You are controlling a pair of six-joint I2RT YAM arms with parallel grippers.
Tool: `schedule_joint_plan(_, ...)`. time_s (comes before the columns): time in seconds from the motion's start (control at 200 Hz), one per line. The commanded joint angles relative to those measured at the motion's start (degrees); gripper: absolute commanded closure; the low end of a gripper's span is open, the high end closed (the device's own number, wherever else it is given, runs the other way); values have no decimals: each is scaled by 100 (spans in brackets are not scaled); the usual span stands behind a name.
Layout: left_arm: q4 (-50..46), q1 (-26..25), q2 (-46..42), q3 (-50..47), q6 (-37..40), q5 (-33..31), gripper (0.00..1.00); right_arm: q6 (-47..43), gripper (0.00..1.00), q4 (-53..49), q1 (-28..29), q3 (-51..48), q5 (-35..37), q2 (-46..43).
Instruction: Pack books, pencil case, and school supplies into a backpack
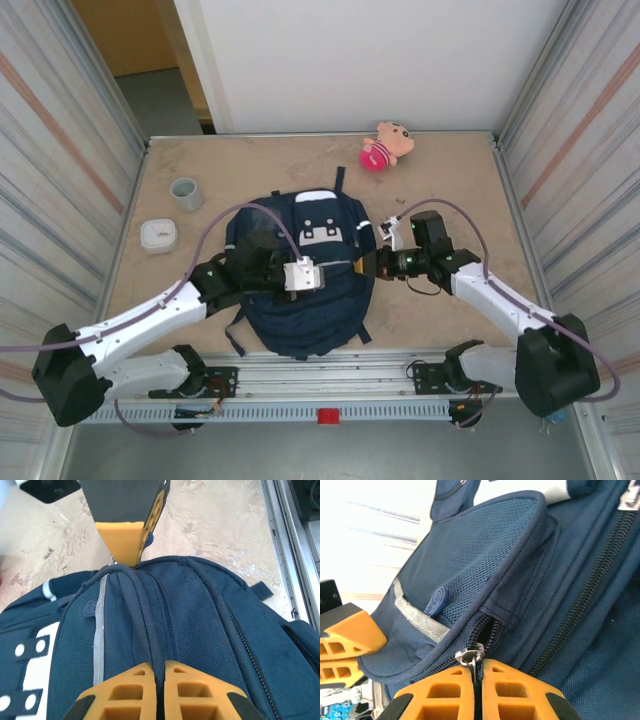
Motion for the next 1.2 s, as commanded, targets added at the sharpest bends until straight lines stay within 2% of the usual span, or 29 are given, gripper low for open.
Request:
schedule_joint_plan(0.0, -540, -74, -323, 3, 80, 919, 100, 212, 100, 357, -425, 121, 1912, 235)
schedule_joint_plan(0.03, -481, -74, -336, -16, -90, 710, 97, 166, 98, 299, -410, 155, 1852, 200)
schedule_joint_plan(0.11, -368, -71, -425, -28, -724, 163, 62, 66, 60, -182, -372, 339, 1885, -37)
schedule_joint_plan(0.155, -304, -71, -523, -28, -1191, -168, 45, -18, 42, -591, -363, 501, 1933, -198)
schedule_joint_plan(0.2, -301, -58, -613, 19, -1764, -588, 33, -111, 34, -977, -349, 684, 2011, -343)
schedule_joint_plan(0.276, -482, -51, -760, 142, -2656, -1211, 25, -259, 28, -1452, -313, 957, 2137, -560)
schedule_joint_plan(0.381, -883, 13, -965, 246, -4012, -2269, 17, -459, 26, -1872, -127, 1305, 2308, -606)
schedule_joint_plan(0.486, -1594, 294, -1121, 262, -5243, -2931, 13, -569, 25, -1986, 185, 1545, 2396, -342)
schedule_joint_plan(0.581, -1913, 667, -1220, -9, -6070, -2958, 13, -491, 26, -1813, 514, 1524, 2604, 58)
schedule_joint_plan(0.686, -1630, 1037, -1217, -640, -6641, -2582, 15, -283, 30, -1366, 800, 1271, 2727, 490)
schedule_joint_plan(0.747, -1300, 1188, -1118, -1004, -6762, -2453, 16, -102, 36, -1074, 945, 1069, 2663, 694)
schedule_joint_plan(0.832, -735, 1378, -926, -1364, -6709, -2446, 18, 284, 51, -525, 1254, 697, 2424, 871)
schedule_joint_plan(0.977, 380, 1884, -390, -1443, -6168, -1956, 22, 942, 68, 405, 2004, 271, 2269, 809)
schedule_joint_plan(1.117, 761, 2310, 388, -949, -5644, -1783, 23, 1205, 71, 692, 2564, 305, 2628, 496)
schedule_joint_plan(1.158, 741, 2386, 570, -769, -5531, -1762, 23, 1210, 68, 638, 2600, 335, 2735, 377)
schedule_joint_plan(1.198, 676, 2463, 676, -602, -5449, -1756, 21, 1199, 61, 489, 2603, 348, 2885, 200)
